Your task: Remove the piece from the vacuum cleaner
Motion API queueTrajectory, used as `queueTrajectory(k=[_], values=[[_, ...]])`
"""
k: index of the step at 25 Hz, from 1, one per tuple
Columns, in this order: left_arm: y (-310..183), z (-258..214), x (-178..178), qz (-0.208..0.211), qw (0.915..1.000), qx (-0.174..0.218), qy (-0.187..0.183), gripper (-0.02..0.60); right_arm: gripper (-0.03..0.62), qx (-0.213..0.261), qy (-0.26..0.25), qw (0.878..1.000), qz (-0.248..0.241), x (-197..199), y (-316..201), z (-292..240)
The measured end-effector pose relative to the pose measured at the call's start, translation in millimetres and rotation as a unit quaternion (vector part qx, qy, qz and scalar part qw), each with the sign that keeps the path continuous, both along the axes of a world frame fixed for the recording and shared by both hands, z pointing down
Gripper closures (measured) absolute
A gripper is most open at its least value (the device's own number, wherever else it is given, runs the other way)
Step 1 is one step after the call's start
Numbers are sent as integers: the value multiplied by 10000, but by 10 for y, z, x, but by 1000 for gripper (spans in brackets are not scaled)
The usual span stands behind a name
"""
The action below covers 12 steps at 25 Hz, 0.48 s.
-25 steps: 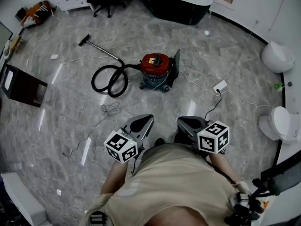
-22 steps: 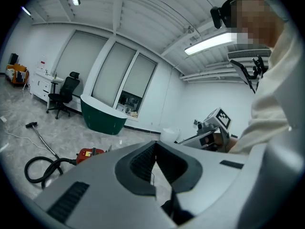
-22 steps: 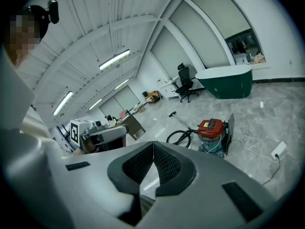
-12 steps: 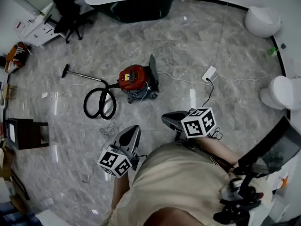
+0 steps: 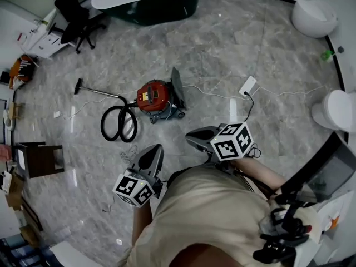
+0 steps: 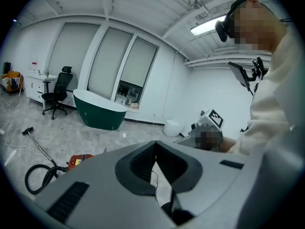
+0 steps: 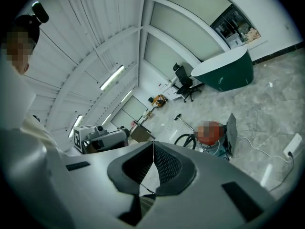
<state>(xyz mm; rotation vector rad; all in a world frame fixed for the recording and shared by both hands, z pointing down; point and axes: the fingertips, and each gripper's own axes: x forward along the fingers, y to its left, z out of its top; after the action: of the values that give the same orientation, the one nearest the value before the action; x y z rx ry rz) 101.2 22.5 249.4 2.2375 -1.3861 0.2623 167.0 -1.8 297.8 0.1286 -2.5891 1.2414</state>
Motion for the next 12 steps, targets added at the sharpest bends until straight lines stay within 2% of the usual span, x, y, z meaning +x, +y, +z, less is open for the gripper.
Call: queueTrajectory(k=[5,12], values=[[-105,66,118,51,9998,-115,-182,577,591,-73,28,9998,169,175,-221,70],[-249,153,-23,108,9995,-54,-299,577,591,-73,186,9998,38,33,-285,158]])
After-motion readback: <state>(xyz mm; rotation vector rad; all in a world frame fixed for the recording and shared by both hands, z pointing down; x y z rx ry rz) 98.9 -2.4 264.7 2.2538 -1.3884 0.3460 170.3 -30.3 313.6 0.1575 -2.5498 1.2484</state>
